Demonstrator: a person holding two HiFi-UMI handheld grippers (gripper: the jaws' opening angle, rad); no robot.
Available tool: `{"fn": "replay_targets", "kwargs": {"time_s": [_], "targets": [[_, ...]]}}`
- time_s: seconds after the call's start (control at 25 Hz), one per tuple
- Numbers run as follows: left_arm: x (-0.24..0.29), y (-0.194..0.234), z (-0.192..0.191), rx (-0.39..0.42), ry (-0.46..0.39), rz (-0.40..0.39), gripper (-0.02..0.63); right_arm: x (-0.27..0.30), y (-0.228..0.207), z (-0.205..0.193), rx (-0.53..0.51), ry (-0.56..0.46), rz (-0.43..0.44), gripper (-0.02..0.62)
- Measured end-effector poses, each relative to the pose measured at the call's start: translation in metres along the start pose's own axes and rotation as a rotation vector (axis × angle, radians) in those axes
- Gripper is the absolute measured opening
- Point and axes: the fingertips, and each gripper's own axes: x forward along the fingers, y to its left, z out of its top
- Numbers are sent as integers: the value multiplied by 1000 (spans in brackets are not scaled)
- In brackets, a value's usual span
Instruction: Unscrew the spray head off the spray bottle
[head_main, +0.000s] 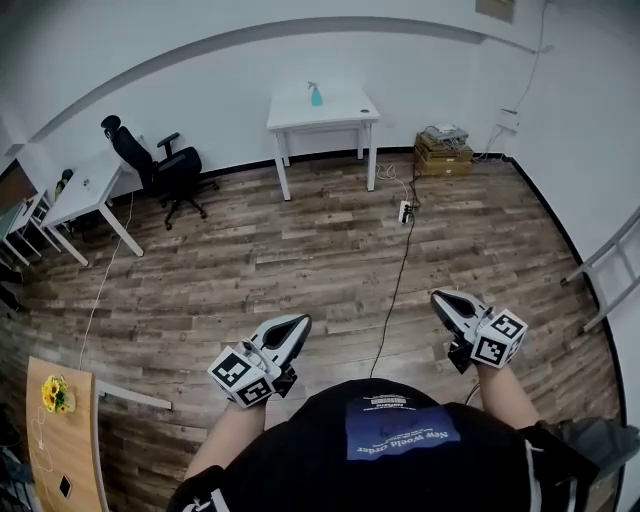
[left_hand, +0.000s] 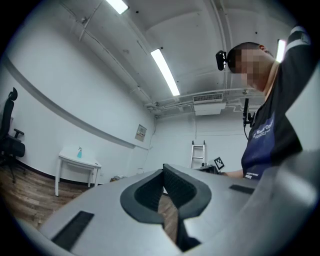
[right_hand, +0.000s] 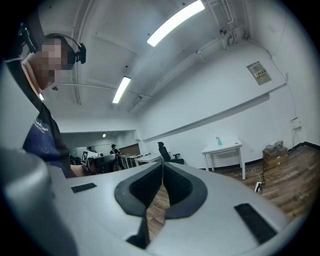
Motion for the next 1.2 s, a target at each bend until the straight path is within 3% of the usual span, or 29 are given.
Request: {"fn": "replay_targets", "kwargs": {"time_s": [0.24, 0.48, 0.72, 0.96, 1.2], "targets": [[-7, 50, -1, -28, 5, 22, 2, 51, -8, -8, 13, 33, 18, -3], [21, 85, -10, -38, 19, 66, 2, 84, -56, -3, 44, 26, 49, -3], [87, 111, -5, -2, -2, 144, 2, 111, -128, 17, 34, 34, 147, -3], [174, 128, 1, 6, -31, 208, 0, 133, -210, 65, -4, 24, 250, -3], [238, 147, -13, -14, -12, 225, 0, 146, -278, 72, 14, 38, 274, -3]]}}
